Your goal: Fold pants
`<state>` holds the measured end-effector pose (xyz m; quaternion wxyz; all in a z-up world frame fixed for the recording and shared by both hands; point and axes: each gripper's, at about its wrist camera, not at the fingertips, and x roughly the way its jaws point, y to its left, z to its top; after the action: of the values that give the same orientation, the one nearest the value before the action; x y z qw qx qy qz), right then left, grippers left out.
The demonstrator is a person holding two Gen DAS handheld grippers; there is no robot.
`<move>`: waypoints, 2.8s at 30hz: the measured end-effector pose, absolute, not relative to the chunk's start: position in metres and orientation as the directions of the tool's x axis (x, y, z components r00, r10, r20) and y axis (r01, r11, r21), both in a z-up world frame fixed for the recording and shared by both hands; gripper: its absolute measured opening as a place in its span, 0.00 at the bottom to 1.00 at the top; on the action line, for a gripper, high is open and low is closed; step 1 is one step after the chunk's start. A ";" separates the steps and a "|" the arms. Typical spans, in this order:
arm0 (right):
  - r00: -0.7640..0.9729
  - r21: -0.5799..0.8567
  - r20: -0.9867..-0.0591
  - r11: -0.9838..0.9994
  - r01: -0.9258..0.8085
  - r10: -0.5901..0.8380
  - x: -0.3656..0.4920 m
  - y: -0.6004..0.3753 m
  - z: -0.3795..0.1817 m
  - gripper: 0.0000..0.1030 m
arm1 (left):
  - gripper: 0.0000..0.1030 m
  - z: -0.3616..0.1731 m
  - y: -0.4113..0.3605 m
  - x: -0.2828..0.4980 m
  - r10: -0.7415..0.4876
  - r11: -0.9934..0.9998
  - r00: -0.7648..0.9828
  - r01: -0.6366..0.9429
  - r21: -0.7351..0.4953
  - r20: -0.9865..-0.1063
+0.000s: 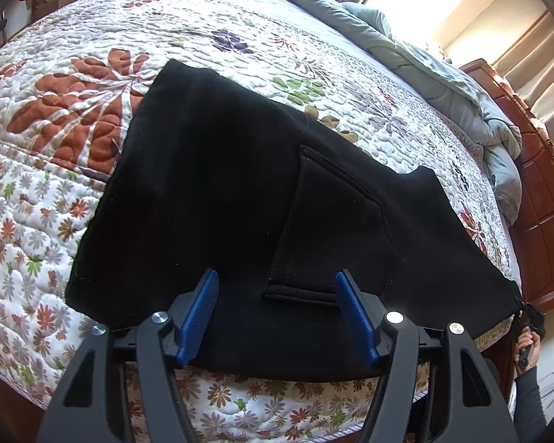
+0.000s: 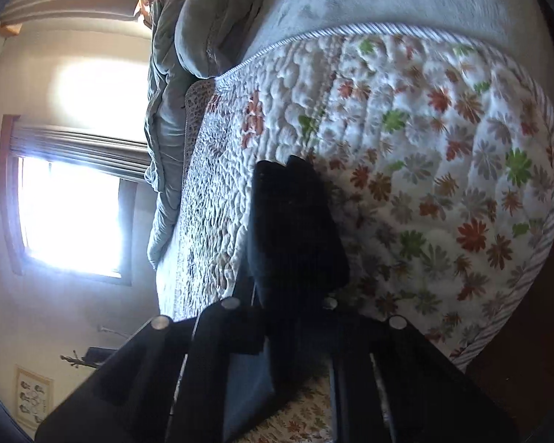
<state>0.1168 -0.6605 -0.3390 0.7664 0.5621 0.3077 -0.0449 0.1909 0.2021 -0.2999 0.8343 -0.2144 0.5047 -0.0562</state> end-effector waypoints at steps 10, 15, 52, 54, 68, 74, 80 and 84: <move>0.798 0.741 -0.569 0.544 0.394 0.198 0.120 -0.624 -0.267 0.09 | 0.64 -0.300 0.201 0.191 -0.298 0.909 0.492 -0.115 -0.400 -0.818; 0.792 0.670 -0.591 0.639 0.377 0.152 0.130 -0.597 -0.227 0.09 | 0.64 -0.300 0.205 0.189 -0.310 0.901 0.500 -0.117 -0.417 -0.809; 0.779 0.206 -0.626 0.961 0.184 -0.015 0.141 -0.411 -0.100 0.09 | 0.64 -0.297 0.232 0.165 -0.365 0.855 0.543 -0.125 -0.503 -0.756; 0.780 0.195 -0.626 0.965 0.176 -0.016 0.142 -0.404 -0.098 0.09 | 0.64 -0.297 0.233 0.164 -0.370 0.852 0.545 -0.125 -0.509 -0.753; 0.771 0.135 -0.636 0.983 0.127 -0.012 0.149 -0.370 -0.096 0.09 | 0.64 -0.296 0.239 0.159 -0.382 0.841 0.551 -0.127 -0.526 -0.742; 0.768 0.111 -0.640 0.989 0.101 -0.007 0.153 -0.354 -0.097 0.09 | 0.64 -0.296 0.240 0.158 -0.383 0.840 0.551 -0.126 -0.528 -0.741; 0.760 0.096 -0.650 0.993 0.071 0.009 0.158 -0.339 -0.100 0.10 | 0.64 -0.295 0.242 0.156 -0.385 0.837 0.553 -0.128 -0.532 -0.739; 0.755 0.091 -0.656 0.994 0.055 0.018 0.160 -0.329 -0.102 0.10 | 0.64 -0.295 0.243 0.156 -0.387 0.835 0.555 -0.128 -0.535 -0.737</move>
<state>0.1603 -0.3288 -0.1016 0.9353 0.0525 0.3499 -0.0100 0.1557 0.2434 -0.2948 0.8371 -0.2767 0.4655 -0.0773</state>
